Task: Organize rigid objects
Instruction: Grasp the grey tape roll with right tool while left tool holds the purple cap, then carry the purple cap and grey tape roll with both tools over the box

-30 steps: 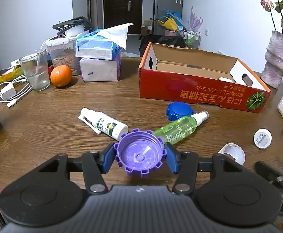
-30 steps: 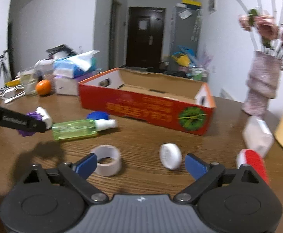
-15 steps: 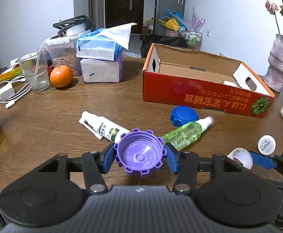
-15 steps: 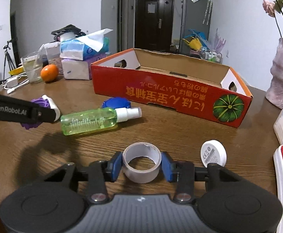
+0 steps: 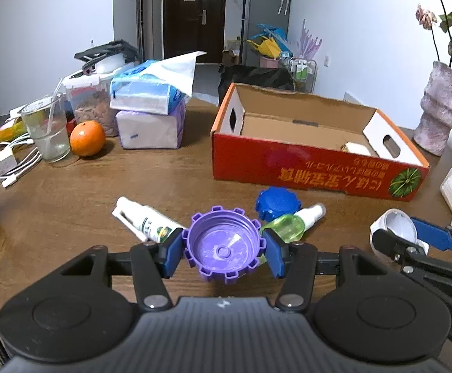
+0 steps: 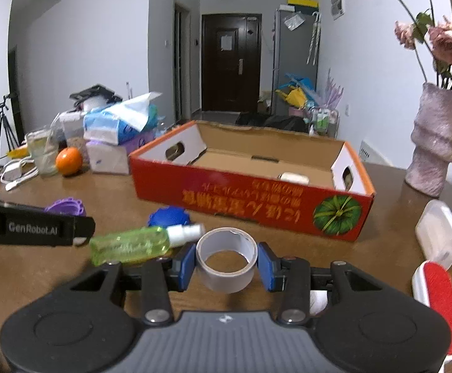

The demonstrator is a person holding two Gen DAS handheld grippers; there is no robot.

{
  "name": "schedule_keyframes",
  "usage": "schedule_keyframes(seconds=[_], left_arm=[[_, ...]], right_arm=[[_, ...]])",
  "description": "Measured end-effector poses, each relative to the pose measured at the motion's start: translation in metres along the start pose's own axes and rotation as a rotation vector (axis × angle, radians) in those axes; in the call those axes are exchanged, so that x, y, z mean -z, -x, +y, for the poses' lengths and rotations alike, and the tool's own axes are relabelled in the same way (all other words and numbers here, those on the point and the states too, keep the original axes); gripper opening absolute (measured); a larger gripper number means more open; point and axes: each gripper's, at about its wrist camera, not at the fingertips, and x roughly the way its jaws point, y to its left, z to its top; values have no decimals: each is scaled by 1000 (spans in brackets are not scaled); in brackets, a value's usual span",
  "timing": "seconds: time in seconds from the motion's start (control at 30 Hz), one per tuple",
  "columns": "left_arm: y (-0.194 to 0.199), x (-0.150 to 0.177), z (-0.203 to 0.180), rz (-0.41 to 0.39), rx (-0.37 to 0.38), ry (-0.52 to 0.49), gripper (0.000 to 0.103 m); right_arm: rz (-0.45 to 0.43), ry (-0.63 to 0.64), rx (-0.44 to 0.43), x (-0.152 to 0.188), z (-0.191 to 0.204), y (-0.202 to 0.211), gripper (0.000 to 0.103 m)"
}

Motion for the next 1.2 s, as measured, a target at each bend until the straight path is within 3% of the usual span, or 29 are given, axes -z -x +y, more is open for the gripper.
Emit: schedule_keyframes(seconds=[0.57, 1.2], left_arm=[[-10, -44, -46, -83, 59, 29, 55], [-53, -86, -80, -114, 59, 41, 55]], right_arm=[[-65, -80, 57, -38, -40, -5, 42], [-94, -113, 106, -77, -76, -45, 42]])
